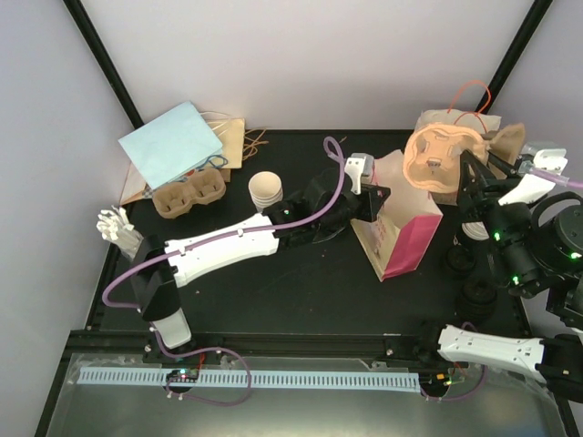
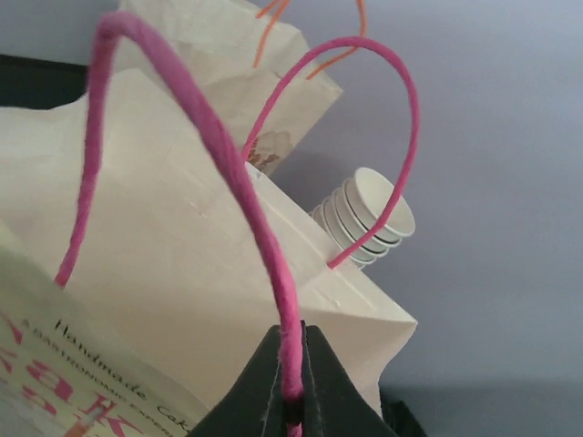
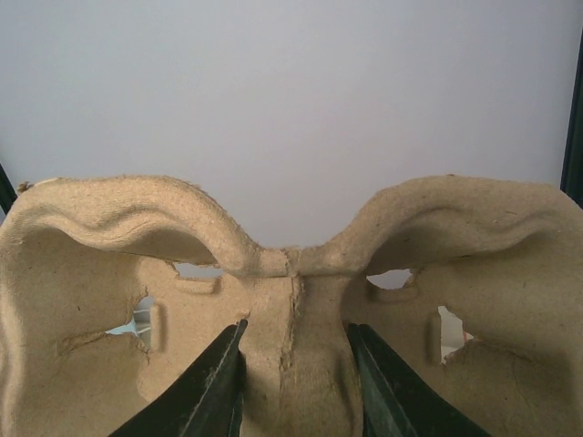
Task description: Pack the takeout coffee
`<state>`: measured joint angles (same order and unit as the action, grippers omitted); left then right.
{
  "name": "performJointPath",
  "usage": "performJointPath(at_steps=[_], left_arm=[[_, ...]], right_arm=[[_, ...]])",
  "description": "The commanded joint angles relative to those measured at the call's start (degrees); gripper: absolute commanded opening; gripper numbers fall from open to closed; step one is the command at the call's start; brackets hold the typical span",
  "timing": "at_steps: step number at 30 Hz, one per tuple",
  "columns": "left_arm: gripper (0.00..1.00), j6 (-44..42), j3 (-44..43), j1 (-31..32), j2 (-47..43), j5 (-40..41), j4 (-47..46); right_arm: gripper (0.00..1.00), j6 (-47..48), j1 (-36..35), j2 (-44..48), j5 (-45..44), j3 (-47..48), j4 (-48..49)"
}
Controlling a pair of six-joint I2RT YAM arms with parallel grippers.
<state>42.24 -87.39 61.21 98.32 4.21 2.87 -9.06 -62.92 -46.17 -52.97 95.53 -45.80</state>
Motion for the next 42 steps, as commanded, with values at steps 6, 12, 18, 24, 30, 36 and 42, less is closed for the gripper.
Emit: performJointPath(at_steps=[6,12,18,24,30,36,42], left_arm=[[0.02,-0.14,0.84,0.23,-4.09,-13.95,-3.63],[0.02,-0.68,7.07,0.22,-10.90,-18.90,-4.44],[0.01,-1.88,14.87,-0.10,-19.47,-20.56,-2.30],[0.01,-3.18,22.61,-0.47,-29.97,-20.82,0.31],[0.02,-6.03,26.84,-1.06,-37.97,-22.28,5.75],[0.02,-10.20,27.86,-2.28,-42.26,-26.15,12.61],[0.01,-11.84,30.27,-3.83,-46.50,-26.71,16.27]], right_arm=[[0.30,1.06,0.16,0.62,1.92,-1.69,-0.34],[0.29,1.20,0.17,1.16,5.45,-2.32,-0.47],[0.27,1.59,0.23,0.92,11.13,-2.24,-1.09],[0.26,2.08,0.17,0.19,18.46,-1.77,-2.07],[0.26,2.56,0.16,-1.36,25.37,-1.57,-2.75],[0.26,3.41,0.17,-3.94,34.30,-1.58,-3.22],[0.26,4.65,0.17,-5.93,37.67,-1.56,-3.84]])
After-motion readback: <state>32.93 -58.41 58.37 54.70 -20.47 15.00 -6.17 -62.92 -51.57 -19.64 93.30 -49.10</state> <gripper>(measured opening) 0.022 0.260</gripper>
